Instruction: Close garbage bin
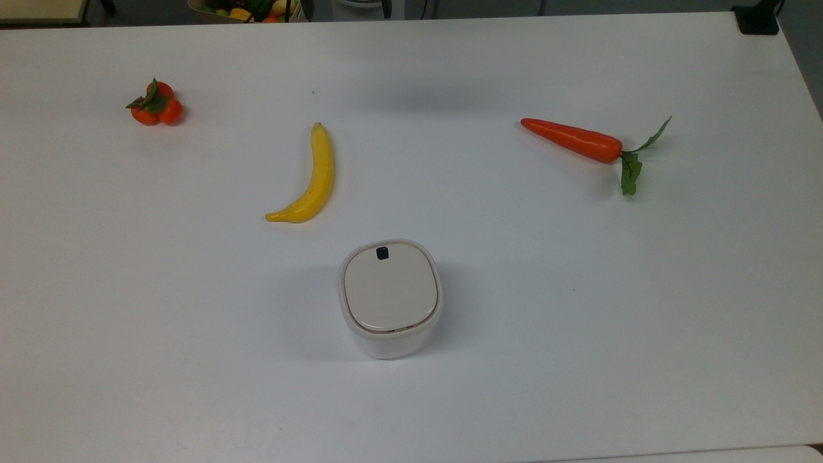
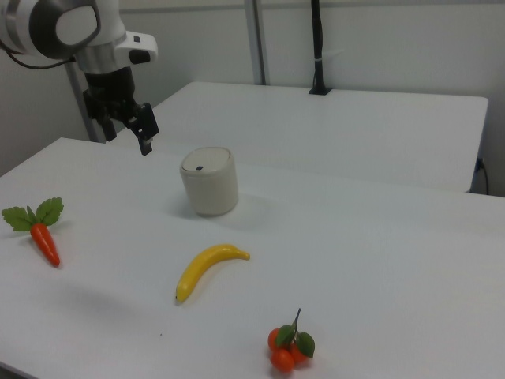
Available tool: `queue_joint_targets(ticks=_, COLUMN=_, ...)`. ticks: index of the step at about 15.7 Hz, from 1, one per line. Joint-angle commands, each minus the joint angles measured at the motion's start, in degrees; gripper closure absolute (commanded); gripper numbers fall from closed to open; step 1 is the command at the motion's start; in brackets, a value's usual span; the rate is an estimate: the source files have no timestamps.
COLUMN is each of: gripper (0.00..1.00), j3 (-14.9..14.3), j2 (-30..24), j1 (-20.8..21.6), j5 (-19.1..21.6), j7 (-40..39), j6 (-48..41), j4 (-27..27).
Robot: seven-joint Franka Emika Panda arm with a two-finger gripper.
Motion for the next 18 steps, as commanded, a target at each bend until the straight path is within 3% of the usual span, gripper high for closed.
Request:
queue_joint_targets(ticks=1, gripper=0.0, j3=-0.4, j2=-0.6, j1=0.5, j5=-1.7, j7=-1.9, j6=-1.4, j4=0.1)
queue_joint_targets(ticks=7, gripper=0.0, j3=-1.9, j2=0.5, j1=0.6, j5=-2.6, j7=-13.1, j6=3.4, j4=-0.2)
queue_joint_targets(ticks=18, gripper=0.0, j3=-1.7, j2=0.7, j1=0.6, j5=-2.6, j7=-12.9, j6=2.9, j4=-0.3)
